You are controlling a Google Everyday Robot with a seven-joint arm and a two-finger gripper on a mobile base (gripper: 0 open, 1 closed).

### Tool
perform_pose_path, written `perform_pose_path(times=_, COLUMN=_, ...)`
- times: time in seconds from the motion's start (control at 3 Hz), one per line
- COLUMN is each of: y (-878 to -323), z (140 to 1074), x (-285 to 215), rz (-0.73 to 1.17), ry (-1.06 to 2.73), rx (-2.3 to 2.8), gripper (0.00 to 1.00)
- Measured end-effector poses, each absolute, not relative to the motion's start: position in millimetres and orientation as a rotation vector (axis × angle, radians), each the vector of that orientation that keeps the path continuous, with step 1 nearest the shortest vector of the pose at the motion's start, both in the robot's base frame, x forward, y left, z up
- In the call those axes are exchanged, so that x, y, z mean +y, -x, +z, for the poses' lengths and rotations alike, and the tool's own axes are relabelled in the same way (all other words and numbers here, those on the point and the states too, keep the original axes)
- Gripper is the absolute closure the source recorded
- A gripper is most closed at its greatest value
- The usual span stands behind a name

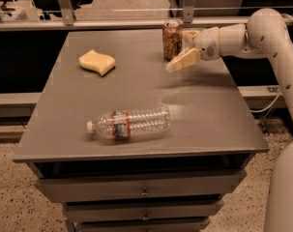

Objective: Knock orange can over

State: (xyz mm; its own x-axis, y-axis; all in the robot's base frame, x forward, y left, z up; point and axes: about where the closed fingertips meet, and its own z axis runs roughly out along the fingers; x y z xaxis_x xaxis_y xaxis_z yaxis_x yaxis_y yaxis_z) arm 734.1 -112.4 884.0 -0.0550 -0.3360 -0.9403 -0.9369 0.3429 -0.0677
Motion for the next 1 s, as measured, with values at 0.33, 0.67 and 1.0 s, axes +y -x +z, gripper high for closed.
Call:
perform_pose_path(times=0.33, y=-703, z=902, x=-94, rz=0.852, ry=1.219, rx=1.503, gripper=0.00)
perform_pose_path(times=0.67, y=-673, z=925, x=-88, rz=0.903, ry=1.264, rx=1.410, gripper=0.00)
perform_pose_path(times=1.0, y=-656, z=938, x=-88, rz=0.912, ry=1.291, rx=1.363, gripper=0.00)
